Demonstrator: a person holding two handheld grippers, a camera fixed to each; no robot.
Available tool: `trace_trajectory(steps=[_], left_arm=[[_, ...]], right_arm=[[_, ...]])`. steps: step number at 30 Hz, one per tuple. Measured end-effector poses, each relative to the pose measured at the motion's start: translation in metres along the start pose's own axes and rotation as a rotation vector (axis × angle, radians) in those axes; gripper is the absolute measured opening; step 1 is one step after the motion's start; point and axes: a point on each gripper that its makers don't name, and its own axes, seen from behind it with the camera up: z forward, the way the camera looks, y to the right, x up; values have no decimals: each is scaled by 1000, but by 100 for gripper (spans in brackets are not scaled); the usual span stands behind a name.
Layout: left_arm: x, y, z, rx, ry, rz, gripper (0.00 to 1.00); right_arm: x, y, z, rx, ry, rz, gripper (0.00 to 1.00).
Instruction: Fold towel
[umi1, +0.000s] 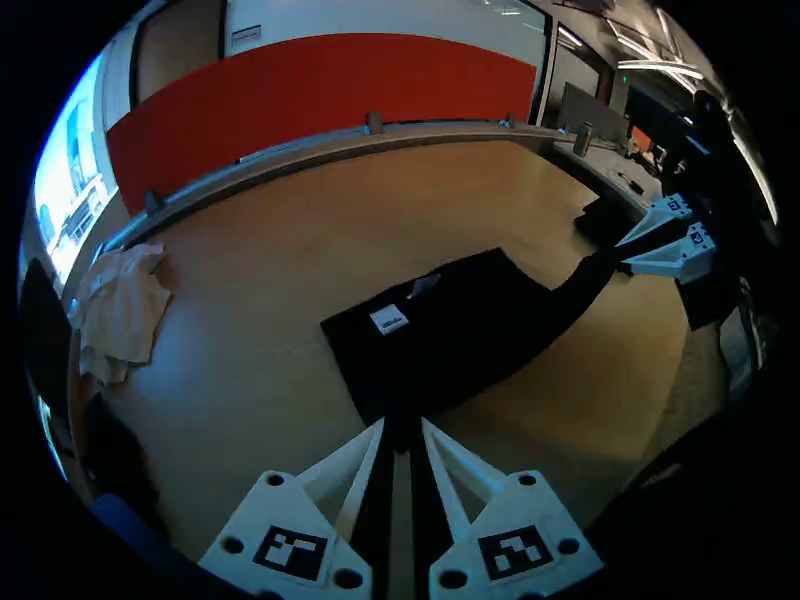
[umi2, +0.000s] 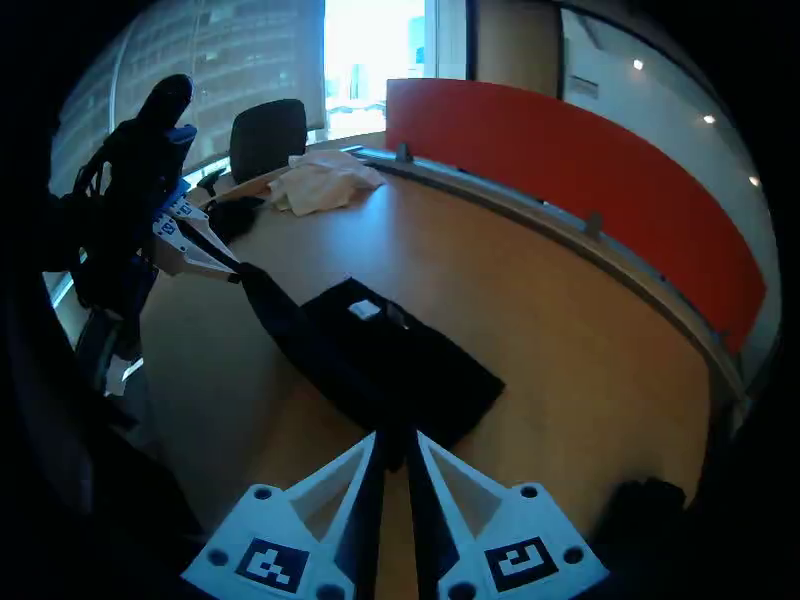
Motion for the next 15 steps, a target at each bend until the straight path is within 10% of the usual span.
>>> trace_trajectory(steps=[15], left_arm=[[15, -26, 53, 15, -40, 3, 11]], right_arm=[[2, 38, 43, -26, -39, 27, 14]])
